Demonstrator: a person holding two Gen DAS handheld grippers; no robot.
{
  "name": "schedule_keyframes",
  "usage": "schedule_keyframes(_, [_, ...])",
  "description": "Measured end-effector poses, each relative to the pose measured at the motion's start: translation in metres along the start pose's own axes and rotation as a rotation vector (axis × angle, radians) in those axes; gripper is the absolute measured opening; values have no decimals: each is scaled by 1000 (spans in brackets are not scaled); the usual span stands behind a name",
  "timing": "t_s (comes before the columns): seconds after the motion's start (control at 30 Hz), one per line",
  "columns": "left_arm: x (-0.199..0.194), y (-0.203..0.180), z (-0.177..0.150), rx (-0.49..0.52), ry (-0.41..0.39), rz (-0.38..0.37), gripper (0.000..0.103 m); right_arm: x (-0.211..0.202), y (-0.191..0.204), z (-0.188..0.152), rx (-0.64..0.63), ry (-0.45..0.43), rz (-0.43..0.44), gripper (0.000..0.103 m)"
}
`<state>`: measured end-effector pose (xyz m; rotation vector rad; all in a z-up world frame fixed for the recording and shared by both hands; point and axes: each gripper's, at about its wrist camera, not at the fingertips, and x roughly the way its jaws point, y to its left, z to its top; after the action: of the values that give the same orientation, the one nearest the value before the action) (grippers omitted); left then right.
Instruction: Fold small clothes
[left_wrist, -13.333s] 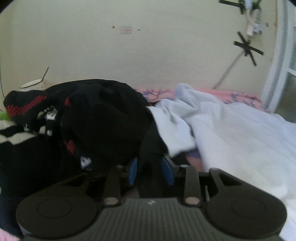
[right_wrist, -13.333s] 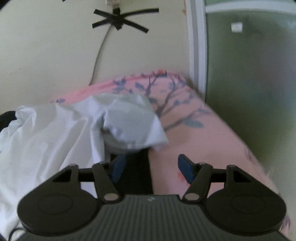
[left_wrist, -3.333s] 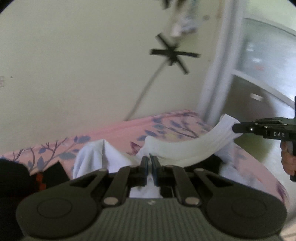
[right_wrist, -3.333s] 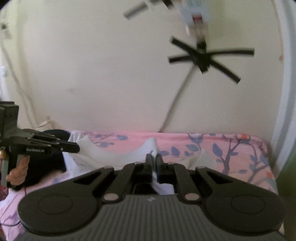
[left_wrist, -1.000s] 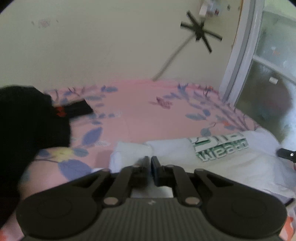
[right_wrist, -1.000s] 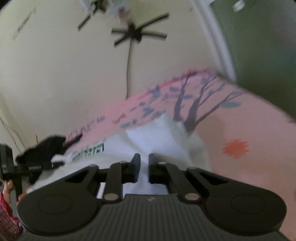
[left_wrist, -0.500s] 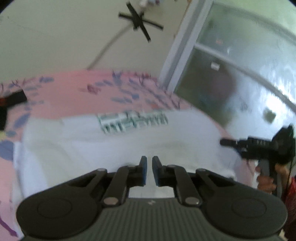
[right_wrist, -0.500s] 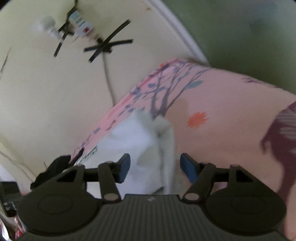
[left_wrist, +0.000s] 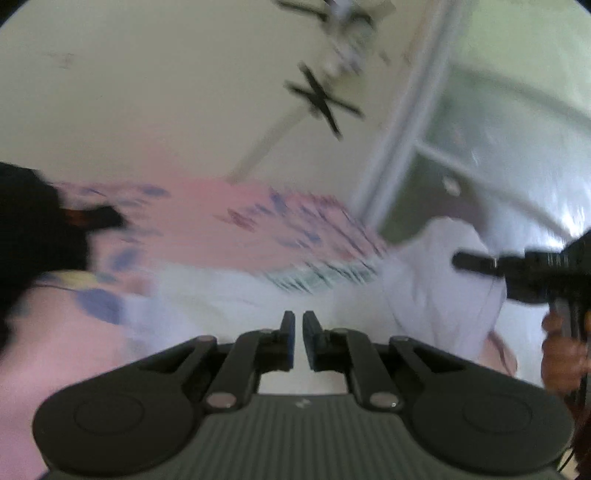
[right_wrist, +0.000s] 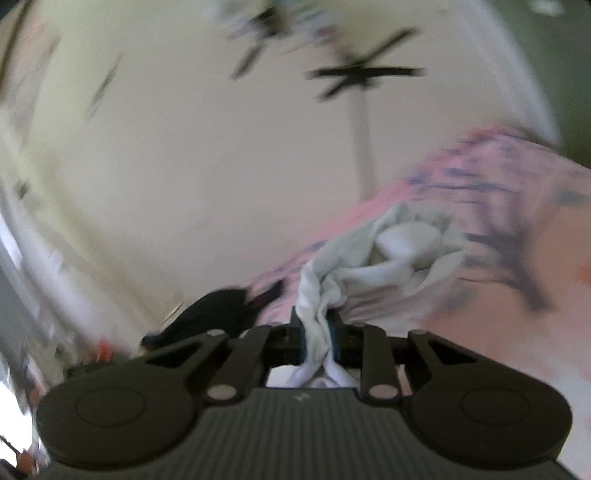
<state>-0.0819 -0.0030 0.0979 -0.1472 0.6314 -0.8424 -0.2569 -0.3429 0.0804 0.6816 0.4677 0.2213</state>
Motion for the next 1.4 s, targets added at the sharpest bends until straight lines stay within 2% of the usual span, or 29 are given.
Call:
schedule_keyframes(0.17, [-54,42,-5,-108,-90,122,8,74,67,-13,-156,168,116,19])
schedule_keyframes(0.23, [-65,55,-10,-147,-103,145,8,111,89,-26,-204,244,145,19])
schedule_keyframes(0.33, [-75,68,-16,-191,-110,154,8,161,109,-50,-252,353,163,18])
schedule_keyframes(0.4, [-76,70,-19,-200,-115,143,11,198,115,-62,-278,414,142,18])
schedule_keyframes(0.47, [-78,70,-19,-199,-122,130,20,221,117,-77,-335,446,114,17])
schedule_keyframes(0.53, [-76,66,-17,-191,-128,118,22,228,111,-74,-294,452,140,20])
schedule_keyframes(0.63, [-74,59,-14,-171,-130,87,23,207,103,-63,-245,474,229,51])
schedule_keyframes(0.7, [-71,50,-13,-155,-131,68,24,178,105,-54,-287,446,257,52])
schedule_keyframes(0.83, [-69,27,-10,-98,-132,20,25,116,102,-28,-362,334,298,50])
schedule_keyframes(0.93, [-65,7,-11,-24,-120,-50,23,86,95,-8,-437,212,234,42])
schedule_keyframes(0.97, [-61,0,-12,3,-111,-74,22,87,93,-2,-450,207,219,35])
schedule_keyframes(1.1, [-32,-21,-17,84,-52,-104,22,132,94,4,-493,270,198,31])
schedule_keyframes(1.17, [-12,-23,-18,106,-5,-52,17,168,94,7,-490,307,186,20])
schedule_keyframes(1.2, [-1,-20,-19,108,33,6,15,189,92,7,-475,336,172,16])
schedule_keyframes(1.23, [8,-16,-20,101,69,64,12,210,87,8,-463,380,148,3])
schedule_keyframes(1.3, [15,-4,-24,66,121,120,9,250,76,-3,-529,474,41,0])
schedule_keyframes(1.33, [14,1,-27,52,136,132,6,261,72,-11,-573,481,11,0])
schedule_keyframes(1.4, [8,8,-34,37,156,130,3,268,73,-12,-559,475,2,0])
